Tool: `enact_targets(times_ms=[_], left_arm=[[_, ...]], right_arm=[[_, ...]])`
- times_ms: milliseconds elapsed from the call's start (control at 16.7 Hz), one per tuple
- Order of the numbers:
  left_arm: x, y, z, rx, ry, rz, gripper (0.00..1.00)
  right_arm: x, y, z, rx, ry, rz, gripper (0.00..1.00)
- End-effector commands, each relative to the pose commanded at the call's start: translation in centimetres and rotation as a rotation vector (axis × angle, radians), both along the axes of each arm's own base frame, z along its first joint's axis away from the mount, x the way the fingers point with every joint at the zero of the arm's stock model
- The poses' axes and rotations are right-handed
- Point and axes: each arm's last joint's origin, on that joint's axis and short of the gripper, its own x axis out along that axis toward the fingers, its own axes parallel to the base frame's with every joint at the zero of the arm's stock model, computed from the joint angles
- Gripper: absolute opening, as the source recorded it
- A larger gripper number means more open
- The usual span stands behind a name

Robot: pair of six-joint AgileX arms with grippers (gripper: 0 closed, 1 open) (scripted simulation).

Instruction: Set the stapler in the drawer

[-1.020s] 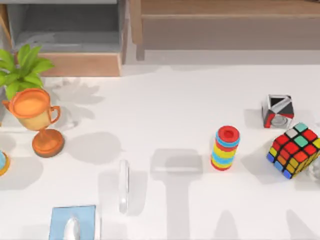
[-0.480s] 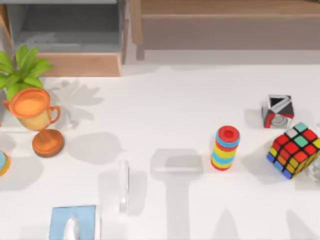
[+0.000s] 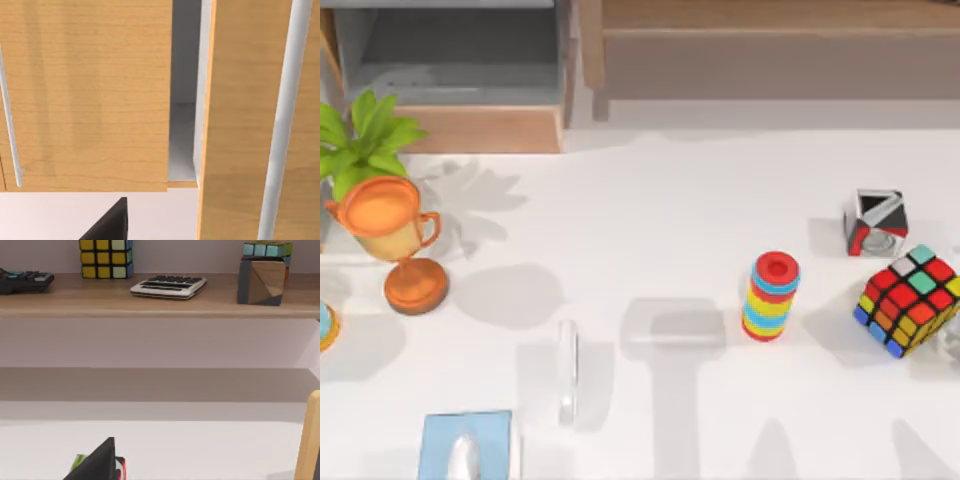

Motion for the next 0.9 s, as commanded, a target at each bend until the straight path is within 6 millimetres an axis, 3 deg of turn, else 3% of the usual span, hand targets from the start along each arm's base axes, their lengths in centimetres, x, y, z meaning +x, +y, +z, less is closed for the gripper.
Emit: enact_targets(times_ms=[300, 600, 900], left_arm=[[-0.1, 0.0, 0.0, 0.001, -0.001, -0.001, 1.00], [-1.9, 0.0, 0.0, 0.001, -0.001, -0.001, 1.00], [-1.8, 0.1, 0.1, -0.005, -0.002, 0.001, 1.00]], right_arm=[[0.0, 0.0, 0.0, 0.000, 0.000, 0.000, 1.00], [0.0, 0.0, 0.0, 0.000, 0.000, 0.000, 1.00], [0.0, 0.0, 0.0, 0.000, 0.000, 0.000, 1.00]])
